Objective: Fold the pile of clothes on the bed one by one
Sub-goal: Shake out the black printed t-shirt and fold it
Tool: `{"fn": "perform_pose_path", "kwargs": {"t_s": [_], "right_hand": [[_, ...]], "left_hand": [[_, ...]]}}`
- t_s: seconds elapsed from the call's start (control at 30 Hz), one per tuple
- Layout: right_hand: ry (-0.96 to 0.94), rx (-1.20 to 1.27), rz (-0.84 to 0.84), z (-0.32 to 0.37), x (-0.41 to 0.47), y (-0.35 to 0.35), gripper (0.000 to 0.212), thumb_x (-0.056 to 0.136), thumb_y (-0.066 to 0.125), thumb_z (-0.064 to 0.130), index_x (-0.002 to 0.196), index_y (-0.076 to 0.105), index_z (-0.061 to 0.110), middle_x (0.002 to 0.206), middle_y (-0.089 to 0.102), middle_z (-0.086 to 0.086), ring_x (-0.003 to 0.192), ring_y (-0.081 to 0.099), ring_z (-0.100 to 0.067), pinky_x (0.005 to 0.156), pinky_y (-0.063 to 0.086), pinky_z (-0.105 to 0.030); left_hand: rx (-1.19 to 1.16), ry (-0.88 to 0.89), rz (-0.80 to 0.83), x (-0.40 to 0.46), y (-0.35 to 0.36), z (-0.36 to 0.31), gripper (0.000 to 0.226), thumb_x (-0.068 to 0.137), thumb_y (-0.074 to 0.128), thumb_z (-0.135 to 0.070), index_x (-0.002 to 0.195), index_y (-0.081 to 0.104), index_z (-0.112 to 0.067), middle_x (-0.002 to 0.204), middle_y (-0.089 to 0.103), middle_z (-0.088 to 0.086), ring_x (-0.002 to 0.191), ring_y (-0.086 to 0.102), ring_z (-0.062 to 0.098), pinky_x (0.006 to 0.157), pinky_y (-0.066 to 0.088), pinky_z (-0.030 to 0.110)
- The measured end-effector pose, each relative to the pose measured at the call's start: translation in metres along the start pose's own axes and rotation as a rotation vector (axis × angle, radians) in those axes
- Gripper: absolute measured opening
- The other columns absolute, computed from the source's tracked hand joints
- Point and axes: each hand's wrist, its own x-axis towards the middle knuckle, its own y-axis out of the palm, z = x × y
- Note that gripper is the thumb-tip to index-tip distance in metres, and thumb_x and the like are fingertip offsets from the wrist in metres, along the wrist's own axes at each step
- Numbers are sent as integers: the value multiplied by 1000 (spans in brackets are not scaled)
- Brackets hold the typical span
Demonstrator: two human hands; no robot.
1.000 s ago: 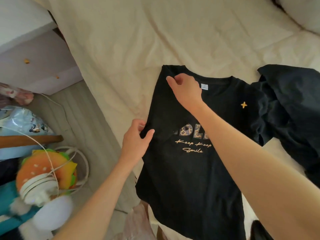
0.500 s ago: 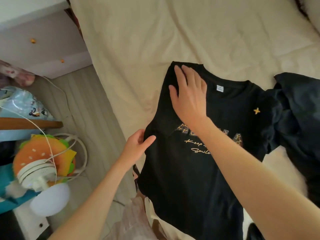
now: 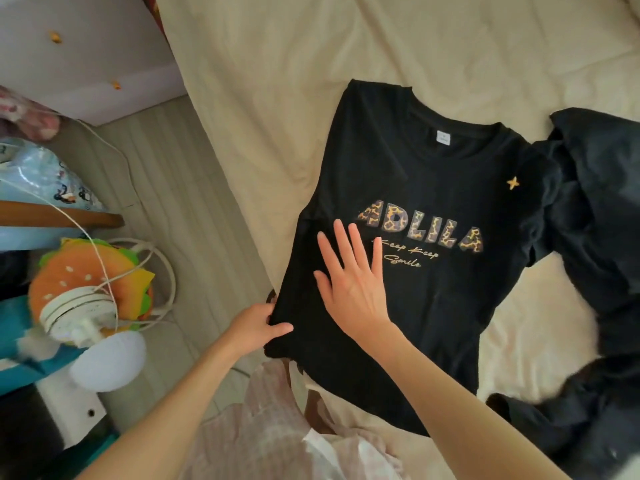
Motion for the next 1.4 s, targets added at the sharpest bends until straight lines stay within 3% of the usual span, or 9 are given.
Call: {"fn": "perform_pose_path", "kwargs": {"t_s": [0.1,0.2,0.43,0.63,0.77,0.93,1.07,1.2,1.4], "right_hand": [[23,62,60,0,-17,2,55,95,51,31,146,35,16,156,24,-11,145,17,-29,114,7,-51],[52,124,103,-7,-41,-1,52,98,46,30,147,33,17,157,21,-8,147,12,-25,116,1,-46],[623,523,-312,-80,-91,-20,26,96,49,19,119,61,13,120,60,-3,118,51,-19,105,37,-40],[1314,1073,-422,-183,-82,-41,30,100,37,34,115,54,15,111,60,-2,95,54,-13,94,45,-35],[1273,1661,-81,-229,-46,-55,62,94,37,60,127,52,10,120,59,-2,103,57,-16,90,46,-32],[1213,2027,-31,-229,-27,-69,33,92,56,44,89,60,12,76,57,2,67,54,-14,65,45,-26],[1213,2253,-431,-232,-28,-77,45,93,58,19,135,48,9,131,57,-11,123,52,-28,104,42,-41],[1267,1868,-859,-213,-41,-83,51,83,67,3,130,49,9,131,55,-14,119,55,-26,102,45,-40],[1399,2292,-576,-225,-63,-80,14,92,59,14,105,60,9,95,64,-2,102,63,-15,99,46,-29]], "left_hand": [[125,-137,-9,-2,2,17,12,90,60,-28,90,60,-16,86,64,0,82,63,15,66,47,23],[149,-221,-120,-11,5,15,31,91,57,-20,120,50,-11,115,61,12,104,60,27,88,47,37],[362,457,-800,-45,19,-92,34,90,55,-6,124,53,-6,123,54,13,109,55,24,85,48,31],[795,535,-487,-24,64,-163,55,99,42,-20,149,20,-21,158,8,4,146,0,24,118,13,42],[1036,359,-353,-3,91,-166,61,100,35,-34,150,1,-31,158,-13,5,143,-17,30,114,0,56],[1068,297,-317,5,87,-170,61,99,36,-37,149,1,-36,158,-14,2,144,-16,28,114,2,54],[1040,268,-246,4,82,-179,61,99,40,-36,149,6,-37,158,-14,0,144,-15,27,115,5,53],[975,252,-249,1,81,-190,56,98,43,-31,148,17,-36,159,-5,-1,145,-9,25,115,10,53],[770,300,-413,3,75,-211,33,97,44,-27,129,52,-27,142,39,0,132,31,22,104,34,42]]}}
